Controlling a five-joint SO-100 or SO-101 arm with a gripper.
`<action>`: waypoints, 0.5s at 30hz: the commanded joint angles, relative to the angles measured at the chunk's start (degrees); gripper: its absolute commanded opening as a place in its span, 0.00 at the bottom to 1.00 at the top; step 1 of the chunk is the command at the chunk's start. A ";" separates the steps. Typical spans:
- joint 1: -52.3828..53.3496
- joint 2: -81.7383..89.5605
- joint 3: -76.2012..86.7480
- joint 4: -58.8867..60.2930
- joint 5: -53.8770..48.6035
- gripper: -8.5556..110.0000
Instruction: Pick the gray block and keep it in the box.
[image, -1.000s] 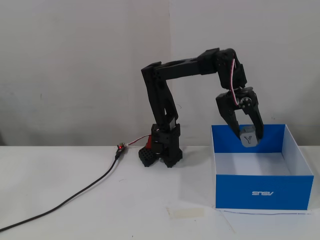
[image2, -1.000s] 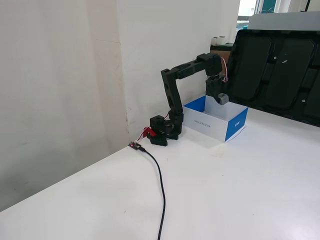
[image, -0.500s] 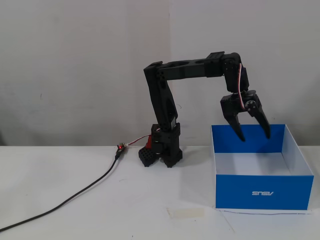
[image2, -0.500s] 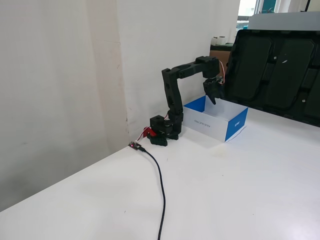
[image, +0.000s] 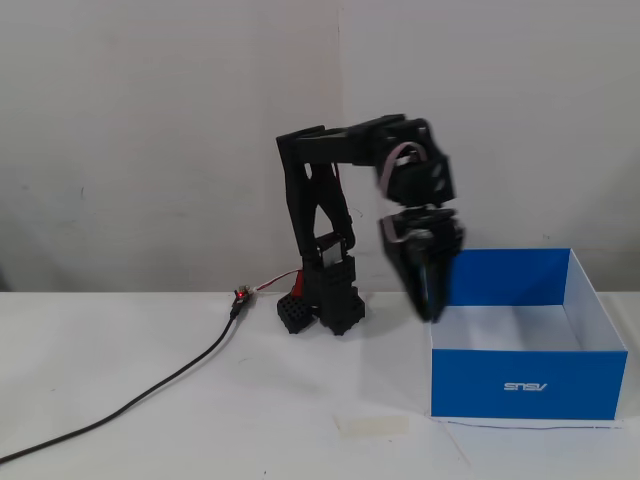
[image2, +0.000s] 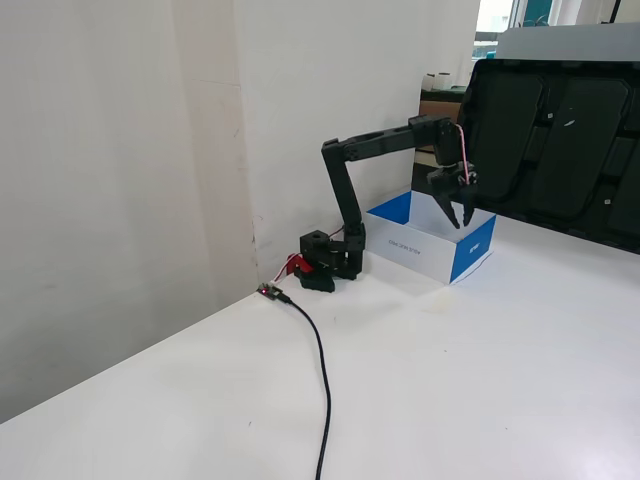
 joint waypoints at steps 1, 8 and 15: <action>11.60 5.80 2.64 -2.81 -2.11 0.07; 24.79 12.39 15.73 -10.37 -7.21 0.07; 32.61 23.38 31.20 -20.13 -7.03 0.07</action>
